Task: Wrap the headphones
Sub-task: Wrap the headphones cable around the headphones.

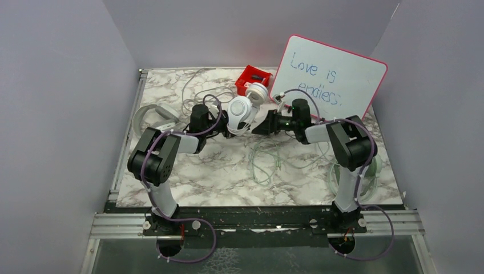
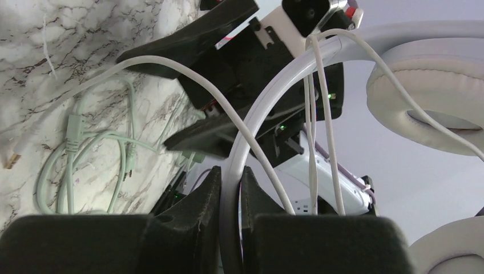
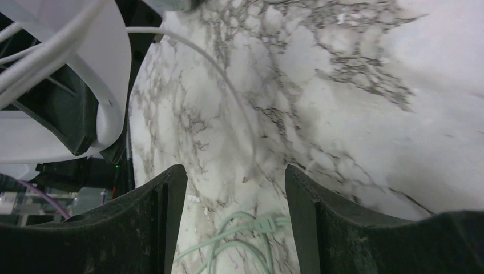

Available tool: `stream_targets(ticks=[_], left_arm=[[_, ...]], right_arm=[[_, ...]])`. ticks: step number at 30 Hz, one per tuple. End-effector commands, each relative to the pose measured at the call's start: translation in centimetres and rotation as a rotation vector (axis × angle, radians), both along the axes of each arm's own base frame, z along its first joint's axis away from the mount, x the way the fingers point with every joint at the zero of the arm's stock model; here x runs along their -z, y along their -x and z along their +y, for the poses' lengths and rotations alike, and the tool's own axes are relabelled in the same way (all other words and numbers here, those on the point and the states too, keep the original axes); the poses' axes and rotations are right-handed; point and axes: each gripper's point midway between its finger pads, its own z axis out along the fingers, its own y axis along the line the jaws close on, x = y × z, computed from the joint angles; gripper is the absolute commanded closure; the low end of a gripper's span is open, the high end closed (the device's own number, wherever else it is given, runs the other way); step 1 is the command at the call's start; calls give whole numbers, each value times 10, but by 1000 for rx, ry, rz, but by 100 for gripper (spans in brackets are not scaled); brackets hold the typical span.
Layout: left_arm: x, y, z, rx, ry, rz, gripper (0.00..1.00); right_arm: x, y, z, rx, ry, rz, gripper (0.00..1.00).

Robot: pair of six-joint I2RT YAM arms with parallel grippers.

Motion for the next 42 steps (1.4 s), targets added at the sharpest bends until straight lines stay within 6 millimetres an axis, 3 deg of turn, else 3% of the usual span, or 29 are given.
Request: stream_targets(ticks=[1,5,10,18,24,28,31,37,42], left_arm=[[-37,-1,-2,26,37,-119,100],[-38,0,-1,26,40,-119,100],[-42,0,-1,23,42,-126,100],[-43,1,-1,24,44,-127,100],[-43,2,-1,24,43,-128,100],[-46,3,-1,27,46,-133,100],[-47,5,0,32,46,-139,100],[-42,16,4,50,-19,-161,100],[-41,18,9,64,-150,-229,100]], right_arm=[[-24,7,30,-102,-128,-114,34],[-3,5,40,-103,-131,-60,39],[11,-12,44,-51,-138,-21,44],[21,-12,58,-82,-177,-10,58],[12,-7,62,-99,-227,-26,64],[12,-7,62,-94,-228,-26,86],[-1,-18,50,-31,-232,-54,99],[-21,-63,-13,107,-225,-75,100],[-35,-70,-37,111,-160,-121,100]])
